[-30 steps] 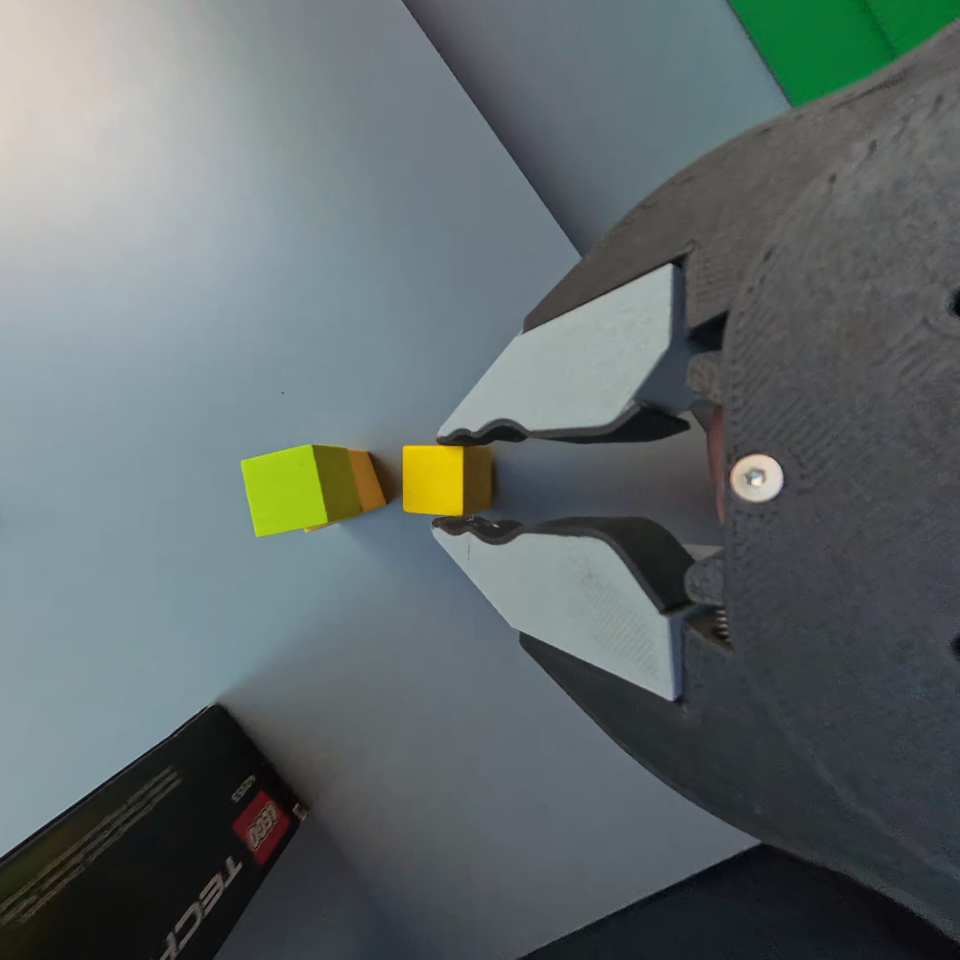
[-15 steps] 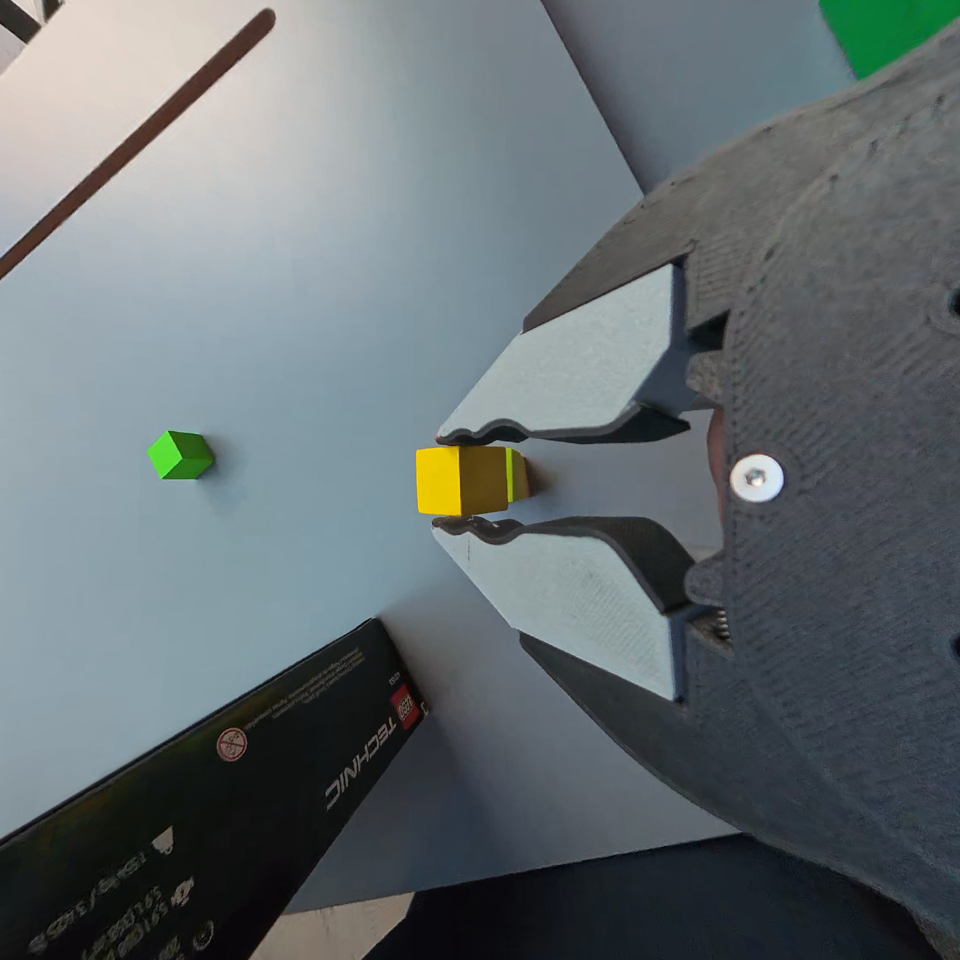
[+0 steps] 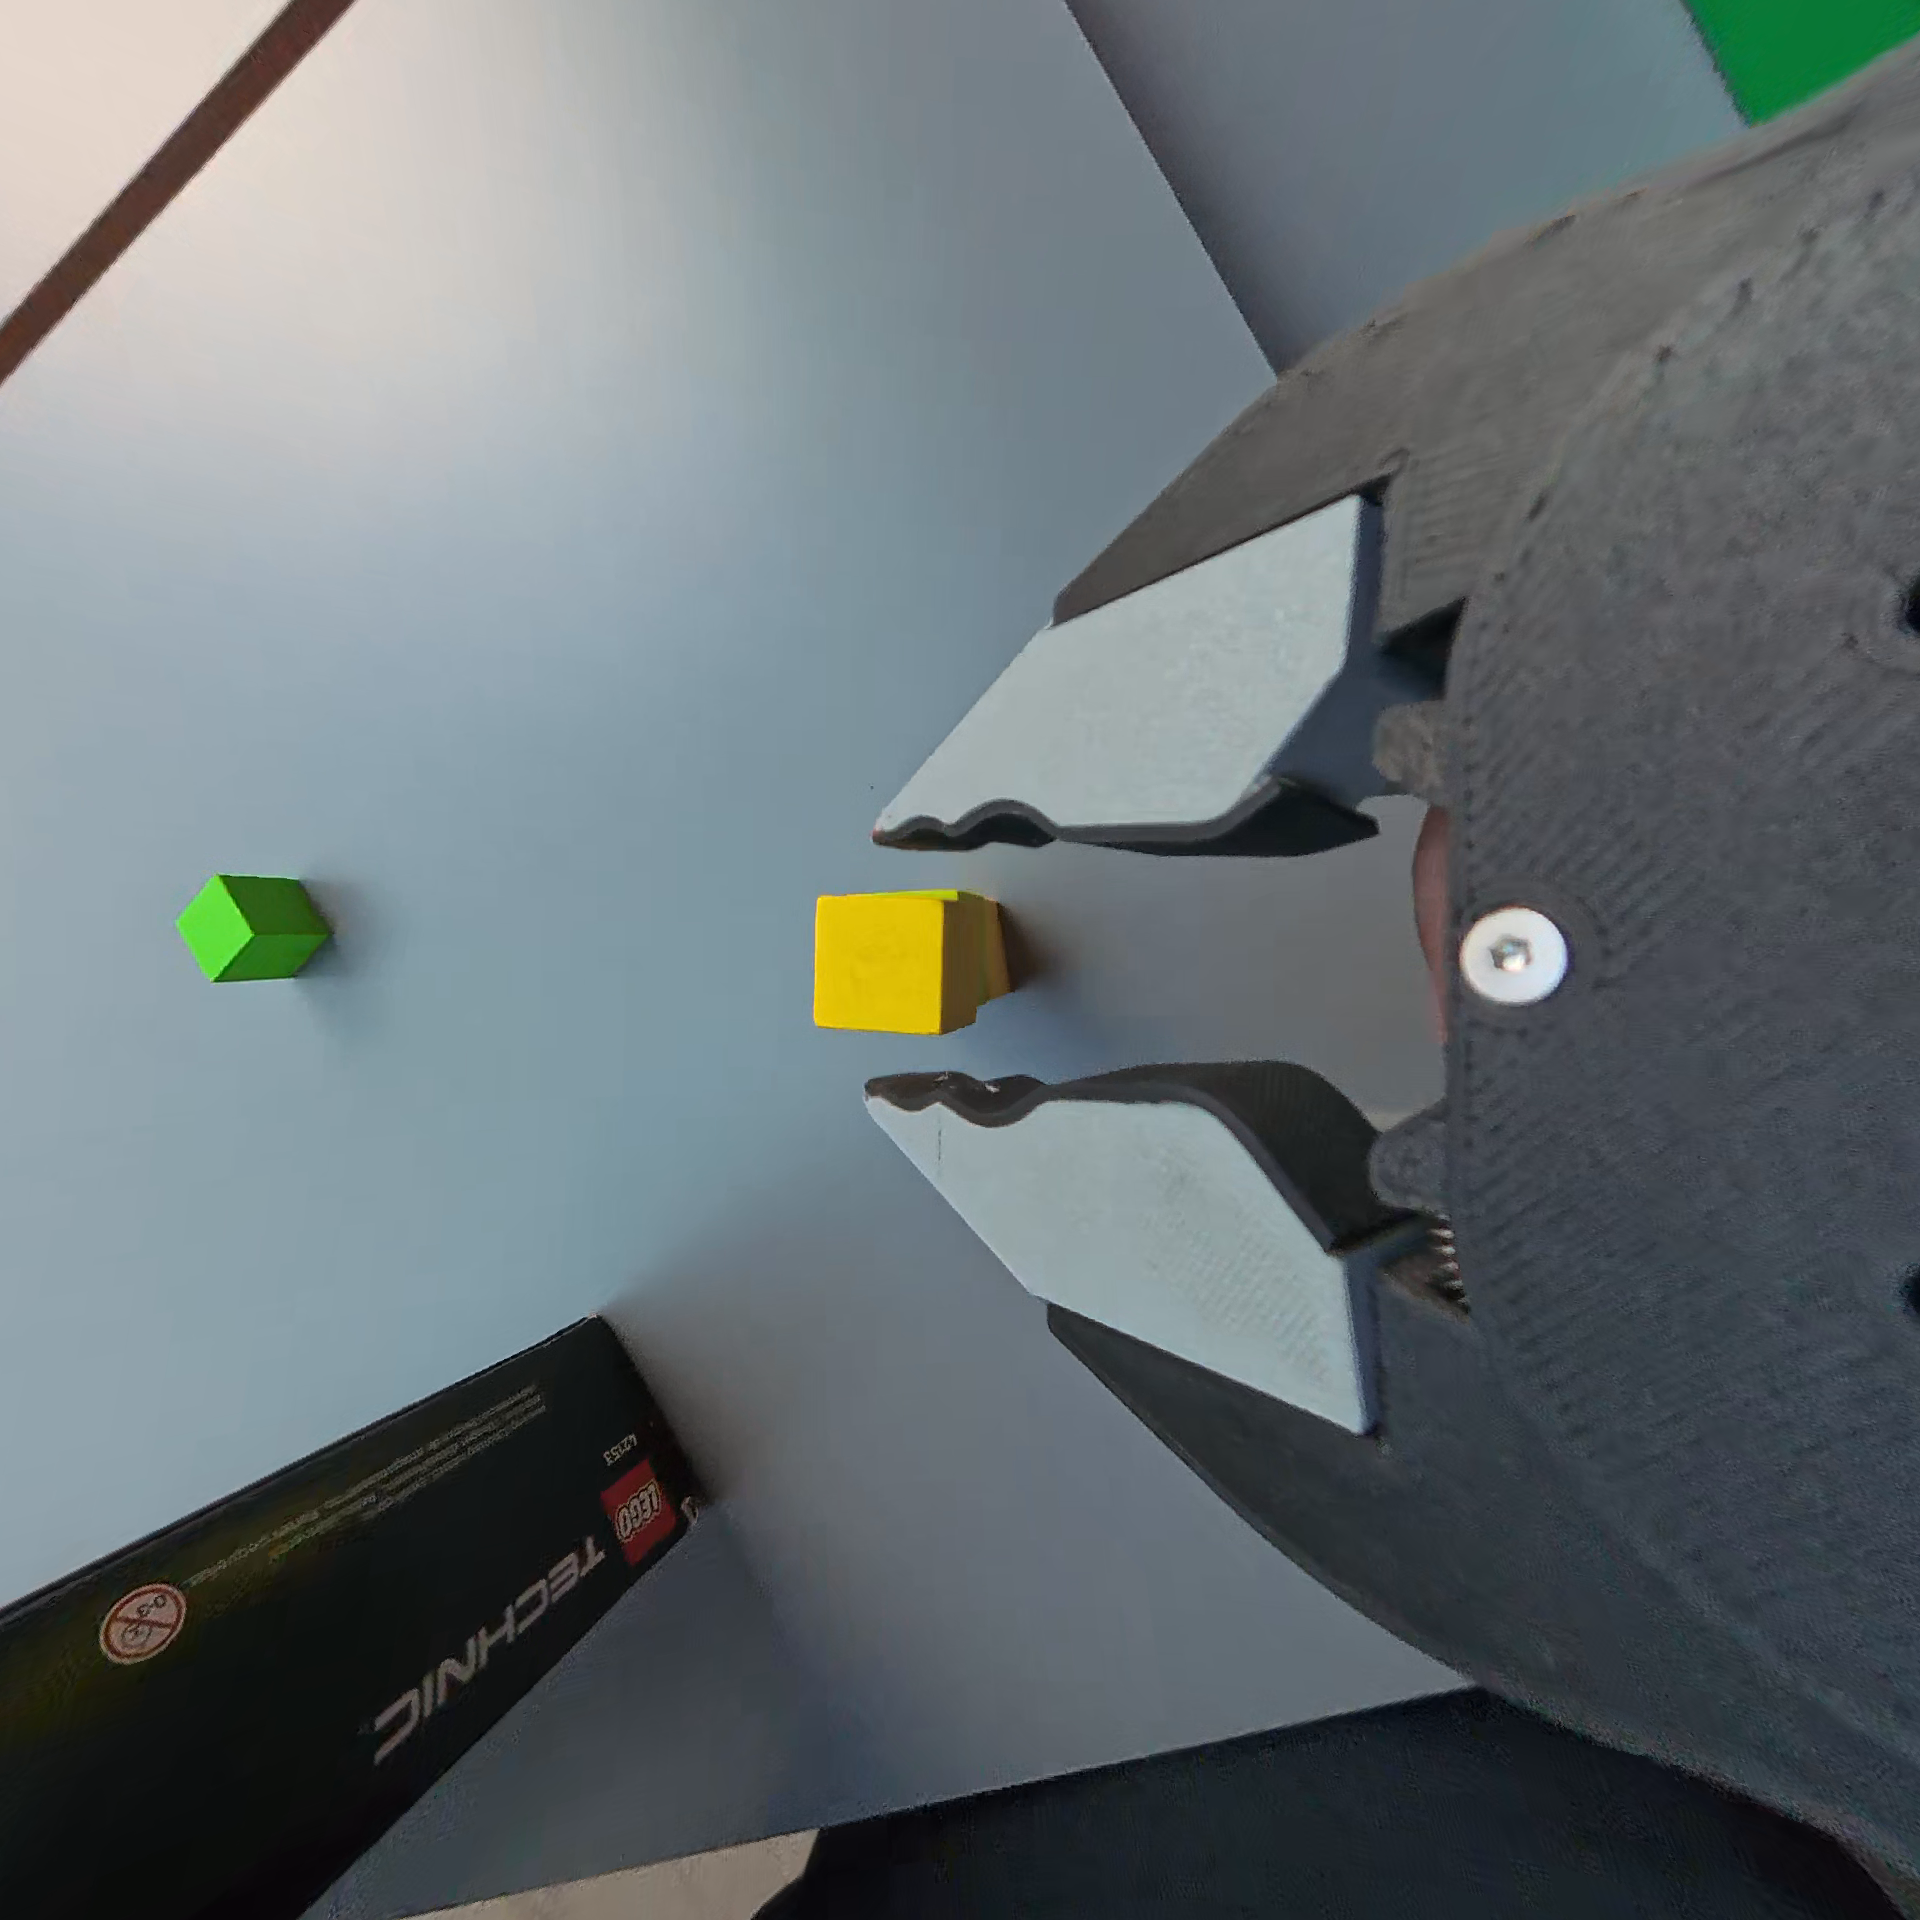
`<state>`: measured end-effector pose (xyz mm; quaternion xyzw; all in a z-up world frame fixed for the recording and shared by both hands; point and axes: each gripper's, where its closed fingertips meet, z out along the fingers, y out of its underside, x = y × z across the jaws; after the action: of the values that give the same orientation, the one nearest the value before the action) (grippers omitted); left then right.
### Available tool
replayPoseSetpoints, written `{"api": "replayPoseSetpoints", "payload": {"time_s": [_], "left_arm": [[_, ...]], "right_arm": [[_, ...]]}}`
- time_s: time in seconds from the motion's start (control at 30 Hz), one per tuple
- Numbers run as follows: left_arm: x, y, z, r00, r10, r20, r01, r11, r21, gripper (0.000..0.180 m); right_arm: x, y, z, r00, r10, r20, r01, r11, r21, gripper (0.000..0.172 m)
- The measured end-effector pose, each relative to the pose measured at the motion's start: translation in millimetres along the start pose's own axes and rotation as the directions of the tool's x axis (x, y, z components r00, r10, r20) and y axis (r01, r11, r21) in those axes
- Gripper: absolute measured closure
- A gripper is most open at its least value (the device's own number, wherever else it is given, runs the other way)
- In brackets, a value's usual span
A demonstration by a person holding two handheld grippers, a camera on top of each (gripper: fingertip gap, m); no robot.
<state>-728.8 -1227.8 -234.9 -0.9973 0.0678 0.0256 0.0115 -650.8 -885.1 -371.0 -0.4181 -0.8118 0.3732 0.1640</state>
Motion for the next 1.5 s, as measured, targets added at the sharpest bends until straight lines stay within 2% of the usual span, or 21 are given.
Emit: {"api": "replayPoseSetpoints", "payload": {"time_s": [0.13,0.27,0.3,0.4,0.47,0.53,0.63,0.77,0.9,1.0,1.03,1.1,1.13,1.23,1.33,1.5], "left_arm": [[-22.9,25.2,1.0,0.995,-0.031,-0.090,0.031,0.999,-0.009,0.078],[-62.7,55.8,7.6,0.982,-0.109,-0.157,0.109,0.994,-0.009,0.078],[-80.4,62.8,9.4,0.978,-0.154,-0.142,0.155,0.988,-0.004,0.078],[-143.4,89.8,7.9,0.970,-0.244,0.027,0.244,0.969,-0.041,0.092],[-172.3,79.9,-3.1,0.952,-0.282,0.119,0.274,0.959,0.075,0.100],[-177.6,60.1,-14.7,0.930,-0.350,0.112,0.322,0.923,0.209,0.104],[-138.6,26.5,-22.8,0.925,-0.380,0.026,0.349,0.873,0.342,0.104],[-29.2,-21.2,-18.7,0.930,-0.321,-0.177,0.366,0.794,0.486,0.111],[76.1,-40.4,-0.6,0.900,-0.291,-0.325,0.423,0.766,0.485,0.113],[128.9,-43.8,8.2,0.854,-0.320,-0.410,0.494,0.746,0.447,0.113],[139.4,-43.4,9.4,0.841,-0.339,-0.422,0.516,0.736,0.438,0.114],[150.7,-41.7,9.3,0.813,-0.389,-0.433,0.566,0.701,0.433,0.129],[154.0,-39.7,8.8,0.798,-0.412,-0.439,0.590,0.684,0.430,0.131],[156.0,-29.8,9.1,0.757,-0.483,-0.440,0.648,0.640,0.413,0.122],[157.3,-28.0,6.4,0.724,-0.505,-0.470,0.686,0.599,0.412,0.121],[150.4,-28.3,9.4,0.743,-0.487,-0.459,0.664,0.628,0.406,0.121]], "right_arm": [[5.2,-7.1,-20.2,0.999,0.030,-0.043,-0.029,0.999,0.023,0.130],[12.8,-14.6,-49.7,0.990,0.084,-0.114,-0.078,0.996,0.049,0.129],[14.3,-16.8,-57.8,0.986,0.096,-0.137,-0.089,0.995,0.054,0.129],[14.4,-23.7,-81.5,0.973,0.122,-0.195,-0.112,0.992,0.064,0.129],[10.6,-30.4,-93.2,0.966,0.135,-0.219,-0.122,0.990,0.069,0.129],[5.4,-41.3,-98.1,0.963,0.139,-0.229,-0.124,0.989,0.078,0.129],[-4.6,-71.8,-83.8,0.976,0.112,-0.189,-0.097,0.991,0.087,0.129],[-10.8,-119.6,-14.1,0.998,-0.003,-0.060,0.005,1.000,0.022,0.120],[-0.6,-146.5,82.0,0.983,-0.176,0.042,0.180,0.979,-0.100,0.120],[3.2,-148.3,143.5,0.953,-0.275,0.128,0.296,0.933,-0.204,0.119],[3.8,-146.3,159.2,0.942,-0.300,0.153,0.330,0.914,-0.238,0.118],[3.4,-142.8,183.7,0.917,-0.347,0.197,0.392,0.878,-0.276,0.121],[4.3,-139.2,193.5,0.907,-0.363,0.212,0.414,0.861,-0.297,0.121],[4.0,-126.1,213.1,0.890,-0.375,0.260,0.448,0.825,-0.345,0.127],[4.7,-122.9,219.2,0.887,-0.384,0.257,0.455,0.821,-0.344,0.147],[8.7,-118.8,201.4,0.918,-0.330,0.219,0.388,0.860,-0.331,0.147]]}}
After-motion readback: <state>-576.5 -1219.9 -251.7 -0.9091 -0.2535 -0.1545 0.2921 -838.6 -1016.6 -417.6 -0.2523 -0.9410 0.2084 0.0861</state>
